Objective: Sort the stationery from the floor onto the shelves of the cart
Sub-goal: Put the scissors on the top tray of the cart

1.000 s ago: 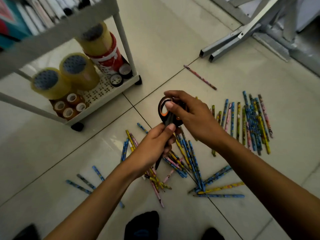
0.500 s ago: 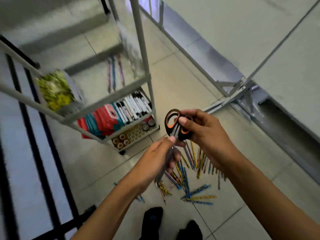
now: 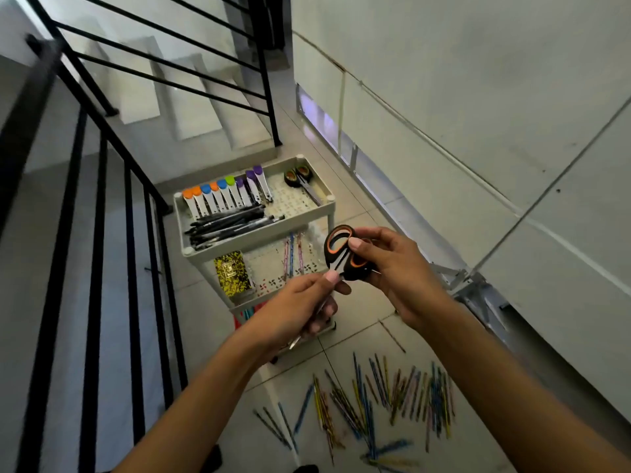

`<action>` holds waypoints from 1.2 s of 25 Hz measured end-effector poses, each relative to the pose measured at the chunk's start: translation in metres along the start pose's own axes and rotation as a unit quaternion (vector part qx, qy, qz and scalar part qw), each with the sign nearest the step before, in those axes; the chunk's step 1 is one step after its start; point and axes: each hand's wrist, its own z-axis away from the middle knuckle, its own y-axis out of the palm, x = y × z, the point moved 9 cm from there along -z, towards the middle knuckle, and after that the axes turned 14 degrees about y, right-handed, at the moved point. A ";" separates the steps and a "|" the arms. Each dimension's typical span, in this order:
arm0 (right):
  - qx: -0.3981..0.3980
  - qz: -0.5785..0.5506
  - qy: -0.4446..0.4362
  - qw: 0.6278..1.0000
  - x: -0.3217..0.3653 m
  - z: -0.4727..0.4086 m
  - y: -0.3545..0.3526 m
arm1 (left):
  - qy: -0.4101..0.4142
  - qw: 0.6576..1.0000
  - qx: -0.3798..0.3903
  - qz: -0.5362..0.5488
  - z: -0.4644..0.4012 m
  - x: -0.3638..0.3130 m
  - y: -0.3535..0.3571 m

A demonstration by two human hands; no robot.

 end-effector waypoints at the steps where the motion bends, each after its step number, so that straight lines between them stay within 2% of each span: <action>1: 0.000 -0.012 0.002 1.000 0.005 0.003 0.006 | 0.005 1.000 -0.009 0.007 0.003 -0.008 -0.005; 4: 0.011 -0.059 0.036 0.998 0.003 0.005 0.027 | 0.027 0.996 -0.075 0.031 0.006 -0.022 -0.026; 6: 0.029 -0.050 0.071 0.996 -0.008 0.002 0.046 | 0.035 0.993 -0.108 0.046 0.004 -0.024 -0.038; 11: -0.009 0.012 0.070 0.997 -0.006 -0.035 0.078 | 0.022 0.996 -0.089 0.019 -0.021 -0.017 -0.068; 14: -0.021 0.029 0.078 0.996 0.005 -0.072 0.101 | 0.019 0.998 -0.048 0.039 -0.044 -0.012 -0.100; 16: -0.020 0.029 0.080 0.996 0.018 -0.085 0.107 | 0.020 0.998 -0.057 0.008 -0.052 -0.014 -0.121; 22: -0.092 0.019 0.059 0.994 0.073 -0.162 0.111 | 0.036 0.992 -0.115 -0.047 -0.096 -0.001 -0.215; 26: -0.113 -0.047 0.042 0.992 0.077 -0.187 0.113 | 0.101 0.979 -0.076 -0.161 -0.147 -0.026 -0.216; 30: -0.116 -0.162 0.054 0.978 0.060 -0.198 0.104 | 0.160 0.933 -0.021 -0.323 -0.194 -0.050 -0.213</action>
